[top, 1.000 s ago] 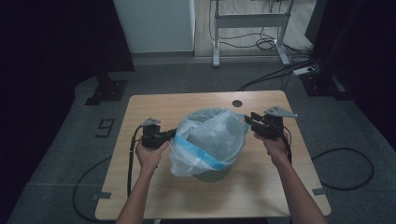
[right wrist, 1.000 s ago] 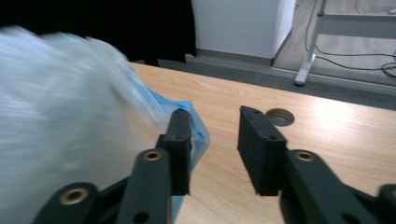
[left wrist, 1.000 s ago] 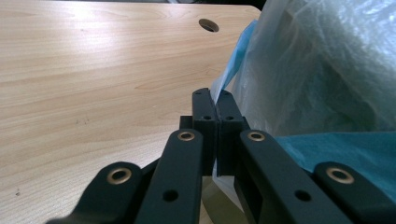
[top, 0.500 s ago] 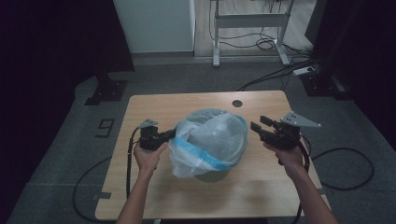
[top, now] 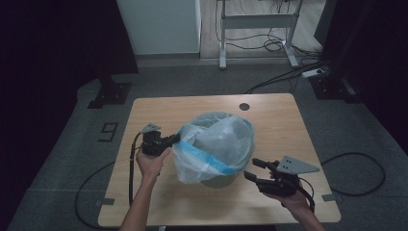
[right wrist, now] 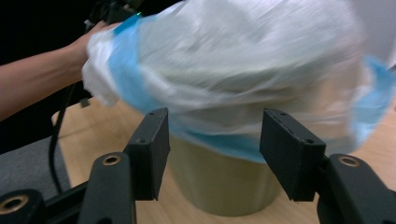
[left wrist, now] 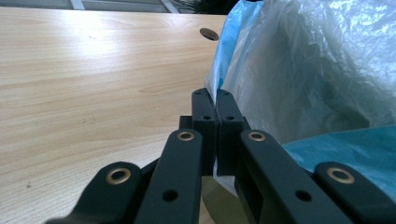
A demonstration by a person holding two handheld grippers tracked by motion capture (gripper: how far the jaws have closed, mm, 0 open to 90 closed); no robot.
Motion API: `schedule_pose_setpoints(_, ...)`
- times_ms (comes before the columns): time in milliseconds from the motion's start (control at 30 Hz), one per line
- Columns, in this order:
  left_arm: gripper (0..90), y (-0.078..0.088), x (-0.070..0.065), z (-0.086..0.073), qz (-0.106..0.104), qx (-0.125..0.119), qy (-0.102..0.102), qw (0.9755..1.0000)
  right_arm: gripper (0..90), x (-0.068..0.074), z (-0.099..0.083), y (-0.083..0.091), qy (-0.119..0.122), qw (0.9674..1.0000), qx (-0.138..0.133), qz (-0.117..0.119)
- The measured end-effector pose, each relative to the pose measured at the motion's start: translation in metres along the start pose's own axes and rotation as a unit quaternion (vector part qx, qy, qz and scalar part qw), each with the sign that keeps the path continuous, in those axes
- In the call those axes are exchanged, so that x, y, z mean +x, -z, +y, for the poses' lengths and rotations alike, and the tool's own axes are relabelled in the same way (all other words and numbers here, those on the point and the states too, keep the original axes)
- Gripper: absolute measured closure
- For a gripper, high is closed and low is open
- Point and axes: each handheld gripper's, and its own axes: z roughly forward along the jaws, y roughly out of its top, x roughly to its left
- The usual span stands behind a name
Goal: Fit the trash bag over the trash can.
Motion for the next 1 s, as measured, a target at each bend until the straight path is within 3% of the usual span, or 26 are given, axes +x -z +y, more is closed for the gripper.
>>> schedule_pose_setpoints(133,88.9,0.001,0.001,0.000,0.000,-0.001,0.000,1.0000,40.7,0.009,-0.006,-0.012,0.017,0.9997,0.002,0.016)
schedule_pose_setpoints(233,88.9,0.002,0.002,-0.001,0.001,-0.002,0.000,1.0000,43.6,0.017,-0.007,-0.020,0.041,0.9991,0.005,0.011)
schedule_pose_setpoints(400,89.0,0.003,0.002,-0.003,-0.002,-0.005,0.001,1.0000,74.7,0.031,-0.012,-0.031,0.091,0.9958,0.006,-0.015)
schedule_pose_setpoints(500,89.1,0.005,0.003,-0.004,-0.002,-0.006,0.001,1.0000,88.9,0.035,-0.015,-0.033,0.099,0.9949,-0.004,-0.016)
schedule_pose_setpoints(600,89.1,0.007,0.004,-0.004,-0.002,-0.005,-0.002,1.0000,89.0,0.035,-0.022,-0.032,0.106,0.9943,-0.004,-0.008)
schedule_pose_setpoints(833,88.8,0.012,0.001,-0.005,-0.012,0.000,-0.007,0.9999,89.0,0.028,-0.049,-0.033,0.109,0.9935,0.029,0.011)
schedule_pose_setpoints(1000,88.9,0.018,-0.006,-0.009,-0.010,0.012,-0.026,0.9995,89.0,0.027,-0.061,-0.042,0.117,0.9915,0.057,0.011)
